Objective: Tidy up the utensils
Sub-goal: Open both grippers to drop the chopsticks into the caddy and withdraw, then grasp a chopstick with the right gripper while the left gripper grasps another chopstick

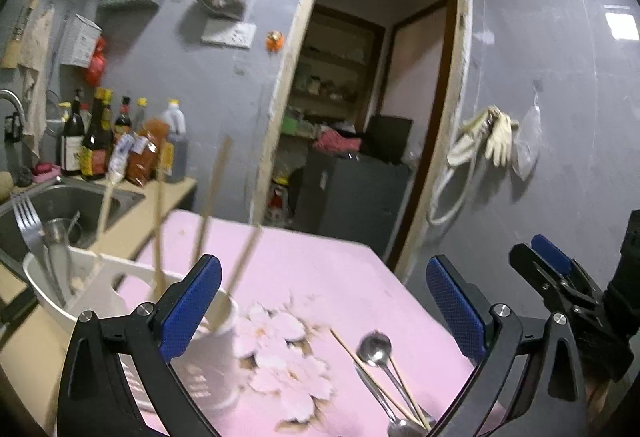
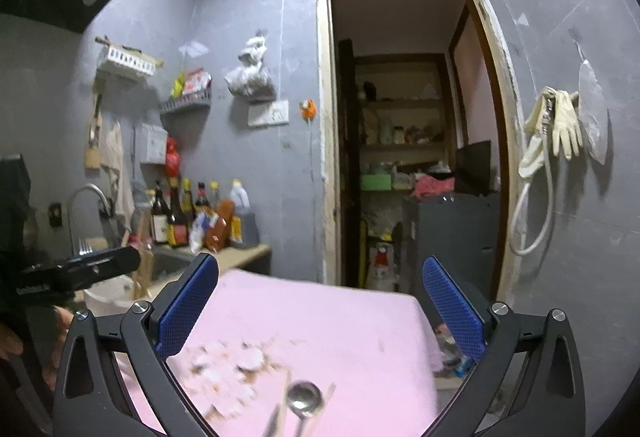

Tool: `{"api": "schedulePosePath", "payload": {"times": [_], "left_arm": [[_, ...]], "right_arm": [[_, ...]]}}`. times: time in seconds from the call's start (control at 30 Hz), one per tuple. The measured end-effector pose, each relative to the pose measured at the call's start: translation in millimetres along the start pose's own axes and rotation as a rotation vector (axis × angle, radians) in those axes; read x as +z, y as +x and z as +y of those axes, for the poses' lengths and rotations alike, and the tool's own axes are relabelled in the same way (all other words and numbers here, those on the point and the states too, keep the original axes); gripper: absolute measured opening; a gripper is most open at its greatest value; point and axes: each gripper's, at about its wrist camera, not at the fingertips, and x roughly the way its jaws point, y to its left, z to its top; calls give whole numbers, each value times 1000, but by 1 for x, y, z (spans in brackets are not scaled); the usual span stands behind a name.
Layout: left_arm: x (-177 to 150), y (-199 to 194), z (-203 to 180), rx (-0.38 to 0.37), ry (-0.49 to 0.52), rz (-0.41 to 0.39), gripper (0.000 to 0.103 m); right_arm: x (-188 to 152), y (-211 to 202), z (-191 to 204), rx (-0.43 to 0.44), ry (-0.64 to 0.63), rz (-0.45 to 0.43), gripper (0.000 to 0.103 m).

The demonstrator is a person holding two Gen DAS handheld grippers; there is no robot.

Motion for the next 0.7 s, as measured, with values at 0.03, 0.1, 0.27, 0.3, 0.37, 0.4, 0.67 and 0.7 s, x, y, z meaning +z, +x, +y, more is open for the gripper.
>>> {"api": "schedulePosePath", "payload": {"times": [0.03,0.1,0.27,0.3,0.37,0.4,0.67,0.7], "left_arm": [[-3,3,-3,-5,3,18,100],[-11,8,-8,-12,5,50,100],[-29,20,-19,-21,14,127,100],[-32,22,-21,-21,17,141,100],[-39,27,-25,-18,26,174,100],[-43,31,-27,-13,35,194,100],[-70,57,-36,21,62,373,100],[-73,61,-35,28,60,401,100]], "right_arm": [[-4,0,-4,-8,-1,17,103],[-12,1,-10,-20,-6,54,103],[-34,6,-22,-44,-21,166,103],[-37,8,-23,-47,-21,187,103],[-45,11,-27,-52,-24,237,103],[-48,12,-28,-54,-27,255,103],[-74,21,-29,-56,-67,408,103],[-76,22,-29,-51,-66,422,103]]}}
